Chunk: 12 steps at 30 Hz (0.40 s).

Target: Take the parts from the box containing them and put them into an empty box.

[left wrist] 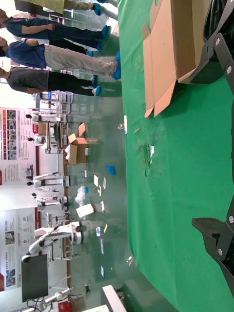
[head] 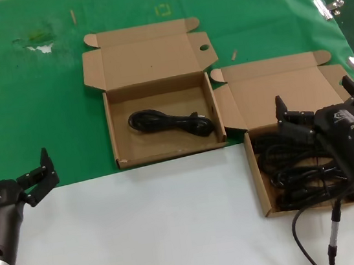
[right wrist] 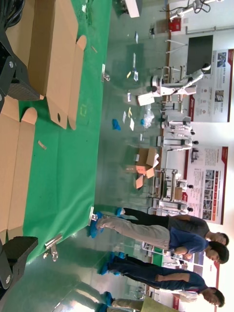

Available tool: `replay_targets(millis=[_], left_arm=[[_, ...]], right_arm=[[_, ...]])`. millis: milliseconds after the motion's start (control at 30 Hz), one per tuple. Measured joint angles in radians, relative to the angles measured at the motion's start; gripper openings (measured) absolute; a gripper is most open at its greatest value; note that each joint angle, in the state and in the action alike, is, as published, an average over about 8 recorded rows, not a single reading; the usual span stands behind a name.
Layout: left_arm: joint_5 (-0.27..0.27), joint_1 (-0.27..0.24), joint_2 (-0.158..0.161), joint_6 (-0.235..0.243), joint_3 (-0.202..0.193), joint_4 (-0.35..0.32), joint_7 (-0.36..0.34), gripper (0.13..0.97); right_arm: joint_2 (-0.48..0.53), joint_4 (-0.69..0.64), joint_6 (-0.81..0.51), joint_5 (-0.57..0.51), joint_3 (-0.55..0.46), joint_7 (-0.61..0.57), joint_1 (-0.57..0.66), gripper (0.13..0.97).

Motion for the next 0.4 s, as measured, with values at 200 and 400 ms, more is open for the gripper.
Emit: replay_targets(millis=[200,400], left_arm=[[0.000,0.000,0.000,0.000,0.000,0.000,0.000,0.966],[0.000,0.000,0.000,0.000,0.000,0.000,0.000,0.966]], right_arm=[[0.000,0.000,0.000,0.000,0.000,0.000,0.000,0.966],[0.000,0.000,0.000,0.000,0.000,0.000,0.000,0.966]])
